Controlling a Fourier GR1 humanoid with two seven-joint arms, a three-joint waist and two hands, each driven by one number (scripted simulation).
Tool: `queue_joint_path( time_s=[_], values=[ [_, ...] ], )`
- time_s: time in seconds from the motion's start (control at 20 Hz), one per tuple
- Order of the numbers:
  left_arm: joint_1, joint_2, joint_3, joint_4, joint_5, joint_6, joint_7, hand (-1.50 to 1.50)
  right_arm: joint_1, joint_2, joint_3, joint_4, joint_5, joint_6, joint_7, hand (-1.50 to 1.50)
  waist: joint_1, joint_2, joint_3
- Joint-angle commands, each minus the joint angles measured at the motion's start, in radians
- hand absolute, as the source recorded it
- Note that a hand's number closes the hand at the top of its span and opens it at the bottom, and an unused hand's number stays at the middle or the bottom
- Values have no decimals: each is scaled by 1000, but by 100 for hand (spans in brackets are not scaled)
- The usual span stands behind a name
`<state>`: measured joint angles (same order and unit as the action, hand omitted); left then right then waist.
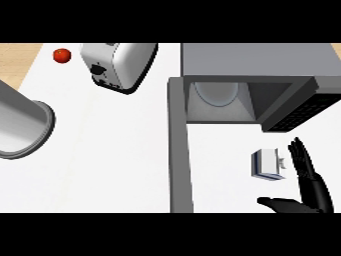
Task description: Pick up the milk, place it into the microwave and close the microwave
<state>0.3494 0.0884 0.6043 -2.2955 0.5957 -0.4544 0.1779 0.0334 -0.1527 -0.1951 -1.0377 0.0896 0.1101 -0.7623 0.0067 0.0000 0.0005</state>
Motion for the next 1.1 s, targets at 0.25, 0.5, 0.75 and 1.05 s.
queue_joint_path(
  time_s=[0.25, 0.5, 0.75, 1.05],
  values=[
    [17, 5, 50, -23, 52, -43, 49, -150, -194, -54, -64, 388, 25, -41, -198, -150, 4, 0, 0],
    [-34, -79, -37, -78, -52, 9, 73, -150, -265, -27, -43, 494, 62, -103, -248, -150, 2, 1, 1],
    [-12, -16, 75, 72, 18, -100, -14, -150, -357, -71, -78, 657, 43, -29, -345, 150, 12, 3, 1],
    [-28, 25, 84, 14, 73, -43, 63, -150, -338, -26, -46, 610, 89, -130, -462, 150, 8, 2, 1]
  ],
)
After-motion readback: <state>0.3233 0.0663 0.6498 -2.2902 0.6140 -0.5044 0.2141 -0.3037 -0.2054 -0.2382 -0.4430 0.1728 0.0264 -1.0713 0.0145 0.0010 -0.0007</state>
